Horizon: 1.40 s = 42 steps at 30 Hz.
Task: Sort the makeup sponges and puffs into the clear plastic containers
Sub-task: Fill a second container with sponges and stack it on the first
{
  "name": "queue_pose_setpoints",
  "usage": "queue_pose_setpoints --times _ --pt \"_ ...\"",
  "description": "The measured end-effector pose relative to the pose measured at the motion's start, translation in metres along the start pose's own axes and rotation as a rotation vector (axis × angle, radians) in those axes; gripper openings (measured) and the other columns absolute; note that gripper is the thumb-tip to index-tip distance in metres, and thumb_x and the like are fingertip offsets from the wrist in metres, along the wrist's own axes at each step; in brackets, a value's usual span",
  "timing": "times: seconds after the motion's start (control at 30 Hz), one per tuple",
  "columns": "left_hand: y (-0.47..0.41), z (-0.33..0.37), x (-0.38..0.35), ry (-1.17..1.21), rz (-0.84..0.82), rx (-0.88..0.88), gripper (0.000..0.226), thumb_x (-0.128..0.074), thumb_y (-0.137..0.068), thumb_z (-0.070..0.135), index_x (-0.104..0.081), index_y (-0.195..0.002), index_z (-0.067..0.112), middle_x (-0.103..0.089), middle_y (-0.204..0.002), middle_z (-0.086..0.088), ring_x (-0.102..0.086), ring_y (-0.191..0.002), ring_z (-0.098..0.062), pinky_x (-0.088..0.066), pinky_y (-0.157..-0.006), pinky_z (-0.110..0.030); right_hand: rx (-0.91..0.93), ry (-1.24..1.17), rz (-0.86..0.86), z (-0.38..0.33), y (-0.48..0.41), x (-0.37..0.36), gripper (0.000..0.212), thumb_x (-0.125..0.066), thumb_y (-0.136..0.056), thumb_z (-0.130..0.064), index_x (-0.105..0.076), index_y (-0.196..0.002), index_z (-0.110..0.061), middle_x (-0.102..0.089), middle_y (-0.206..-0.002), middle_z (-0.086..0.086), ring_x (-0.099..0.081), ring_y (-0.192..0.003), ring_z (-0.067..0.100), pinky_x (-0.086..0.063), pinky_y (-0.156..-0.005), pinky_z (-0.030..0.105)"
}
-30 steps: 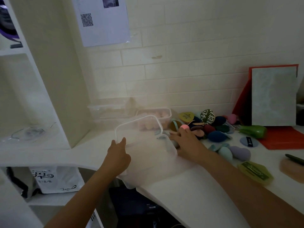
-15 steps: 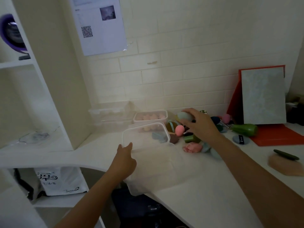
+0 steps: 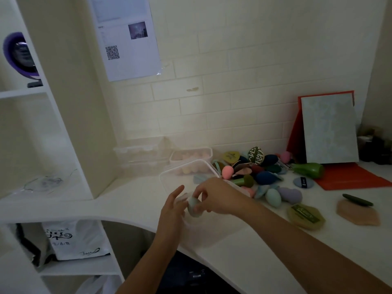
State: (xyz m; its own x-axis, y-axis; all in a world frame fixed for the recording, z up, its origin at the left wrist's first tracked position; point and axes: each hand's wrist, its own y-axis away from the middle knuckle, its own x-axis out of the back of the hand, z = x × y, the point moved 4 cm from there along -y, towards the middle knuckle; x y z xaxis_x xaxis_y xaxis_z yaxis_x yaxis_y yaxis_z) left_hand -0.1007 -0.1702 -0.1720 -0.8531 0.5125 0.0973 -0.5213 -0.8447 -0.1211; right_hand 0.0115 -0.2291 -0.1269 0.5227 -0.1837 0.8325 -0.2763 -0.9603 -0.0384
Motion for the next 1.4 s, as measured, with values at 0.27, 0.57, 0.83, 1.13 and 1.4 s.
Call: queue_pose_setpoints --times 0.27,0.57,0.83,1.13,1.4 --pt "-0.003 -0.009 0.003 0.030 -0.196 0.010 0.058 -0.060 -0.058 0.039 -0.053 -0.116 0.046 -0.061 -0.122 -0.002 -0.058 -0.111 -0.021 -0.047 -0.096 -0.041 -0.071 0.020 -0.030 -0.007 -0.002 -0.020 0.028 -0.064 -0.087 -0.015 -0.066 -0.113 -0.004 -0.071 -0.101 0.016 -0.070 -0.087 0.024 -0.050 -0.067 0.024" --pt "-0.017 -0.002 0.007 -0.047 -0.341 0.081 0.064 -0.054 -0.053 0.007 -0.055 -0.115 0.025 -0.066 -0.104 -0.001 -0.063 -0.096 -0.016 -0.051 -0.078 -0.025 -0.019 0.048 0.088 -0.011 -0.005 -0.018 0.008 -0.062 -0.087 -0.013 -0.060 -0.093 -0.008 -0.066 -0.107 0.016 -0.064 -0.098 0.027 -0.032 -0.055 0.014" --pt "-0.031 -0.004 0.008 -0.078 -0.328 0.193 0.056 -0.052 -0.063 -0.014 -0.057 -0.107 0.020 -0.064 -0.092 -0.009 -0.059 -0.087 -0.024 -0.049 -0.073 -0.033 0.079 0.039 0.157 -0.009 -0.002 -0.020 0.017 -0.067 -0.082 -0.012 -0.059 -0.098 -0.014 -0.066 -0.099 0.006 -0.061 -0.086 0.016 -0.047 -0.071 0.023" --pt "-0.037 -0.006 0.005 -0.064 -0.339 0.239 0.064 -0.042 -0.067 -0.028 -0.056 -0.112 0.017 -0.062 -0.107 -0.017 -0.057 -0.104 -0.033 -0.050 -0.081 -0.038 0.053 0.006 0.074 -0.009 -0.004 -0.021 0.019 -0.064 -0.082 -0.002 -0.062 -0.098 -0.012 -0.064 -0.106 0.009 -0.061 -0.091 0.020 -0.050 -0.074 0.027" --pt "-0.041 0.003 0.001 -0.236 -0.347 0.244 0.057 -0.048 -0.074 -0.020 -0.054 -0.109 0.024 -0.064 -0.097 -0.005 -0.057 -0.095 -0.019 -0.046 -0.079 -0.030 -0.022 -0.205 -0.038 0.007 0.008 0.030 0.017 -0.059 -0.090 -0.007 -0.070 -0.102 -0.007 -0.069 -0.091 0.004 -0.068 -0.078 0.015 -0.056 -0.072 0.018"
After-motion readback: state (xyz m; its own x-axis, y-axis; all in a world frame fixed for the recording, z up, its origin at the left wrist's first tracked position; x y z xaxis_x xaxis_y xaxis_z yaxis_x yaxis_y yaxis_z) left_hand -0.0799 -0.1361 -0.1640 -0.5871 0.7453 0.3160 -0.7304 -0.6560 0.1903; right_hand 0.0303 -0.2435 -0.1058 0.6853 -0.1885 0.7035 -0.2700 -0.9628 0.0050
